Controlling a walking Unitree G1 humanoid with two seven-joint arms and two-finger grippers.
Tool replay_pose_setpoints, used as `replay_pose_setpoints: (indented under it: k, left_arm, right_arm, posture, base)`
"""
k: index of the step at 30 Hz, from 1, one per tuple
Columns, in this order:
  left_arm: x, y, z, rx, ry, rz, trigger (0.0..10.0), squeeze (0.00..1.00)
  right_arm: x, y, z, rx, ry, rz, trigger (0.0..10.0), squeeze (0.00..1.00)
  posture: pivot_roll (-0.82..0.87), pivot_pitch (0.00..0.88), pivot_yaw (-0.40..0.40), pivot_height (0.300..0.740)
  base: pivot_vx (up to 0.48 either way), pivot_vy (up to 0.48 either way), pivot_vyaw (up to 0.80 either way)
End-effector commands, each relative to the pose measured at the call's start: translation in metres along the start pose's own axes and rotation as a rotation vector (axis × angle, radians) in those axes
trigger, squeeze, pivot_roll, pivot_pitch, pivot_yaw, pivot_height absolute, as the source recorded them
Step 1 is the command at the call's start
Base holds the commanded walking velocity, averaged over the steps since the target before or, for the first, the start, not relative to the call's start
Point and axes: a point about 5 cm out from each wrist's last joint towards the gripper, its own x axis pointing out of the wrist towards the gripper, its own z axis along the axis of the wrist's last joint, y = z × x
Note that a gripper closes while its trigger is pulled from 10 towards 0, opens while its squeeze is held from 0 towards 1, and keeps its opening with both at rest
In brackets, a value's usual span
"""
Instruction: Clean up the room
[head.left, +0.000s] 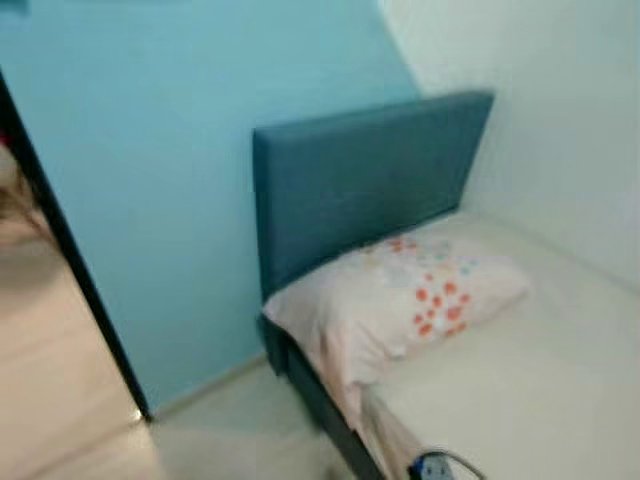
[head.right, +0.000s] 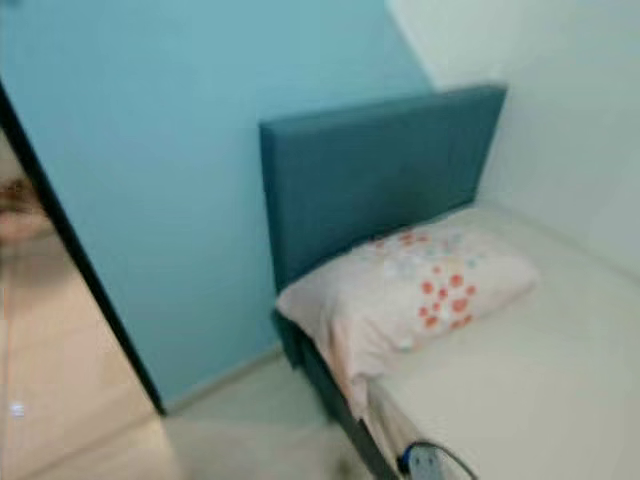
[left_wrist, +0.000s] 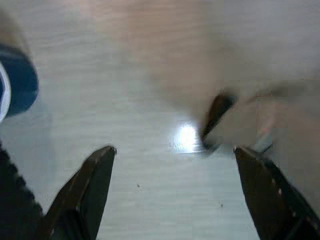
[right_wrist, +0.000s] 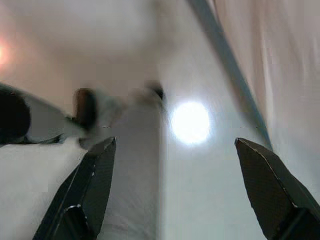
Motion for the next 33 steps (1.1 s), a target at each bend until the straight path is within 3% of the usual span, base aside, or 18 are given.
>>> replay_pose_setpoints:
  k: [1, 6, 11, 18, 24, 31, 33]
  left_arm:
    - [0.001, -0.009, 0.016, 0.033, -0.053, -0.035, 10.0, 0.0]
    - [0.001, -0.014, 0.022, 0.09, -0.084, -0.063, 10.0, 0.0]
    - [0.001, -0.02, 0.027, 0.094, -0.111, -0.095, 10.0, 0.0]
    - [0.001, -0.021, 0.033, 0.147, -0.141, -0.071, 10.0, 0.0]
    - [0.001, -0.026, 0.051, 0.176, -0.22, -0.037, 10.0, 0.0]
    - [0.0, -0.027, 0.056, 0.203, -0.235, -0.026, 10.0, 0.0]
    - [0.001, -0.027, 0.057, 0.217, -0.226, -0.042, 10.0, 0.0]
  right_arm:
    - [0.0, -0.002, -0.006, 0.0, 0.028, -0.022, 10.0, 0.0]
    - [-0.001, -0.009, -0.007, 0.017, 0.031, -0.057, 10.0, 0.0]
    - [-0.002, -0.013, -0.008, 0.003, 0.044, -0.09, 10.0, 0.0]
    - [-0.003, -0.017, -0.012, -0.007, 0.068, -0.121, 10.0, 0.0]
    - [-0.005, -0.022, -0.022, -0.009, 0.108, -0.155, 10.0, 0.0]
    - [-0.004, -0.021, -0.022, 0.0, 0.102, -0.155, 10.0, 0.0]
    - [-0.003, -0.014, -0.021, 0.018, 0.082, -0.135, 10.0, 0.0]
  posture:
    - [0.14, 0.0, -0.074, 0.74]
    - [0.13, 0.0, -0.068, 0.74]
    - [0.13, 0.0, -0.066, 0.74]
    - [0.12, 0.0, -0.059, 0.74]
    - [0.12, 0.0, -0.052, 0.74]
    - [0.13, 0.0, -0.033, 0.74]
    - [0.16, 0.0, -0.028, 0.74]
  base:
    - [0.0, 0.0, -0.72]
    - [0.0, 0.0, -0.72]
    - [0.0, 0.0, -0.71]
    - [0.0, 0.0, -0.71]
    - [0.0, 0.0, -0.71]
    - [0.0, 0.0, -0.71]
    - [0.0, 0.0, -0.7]
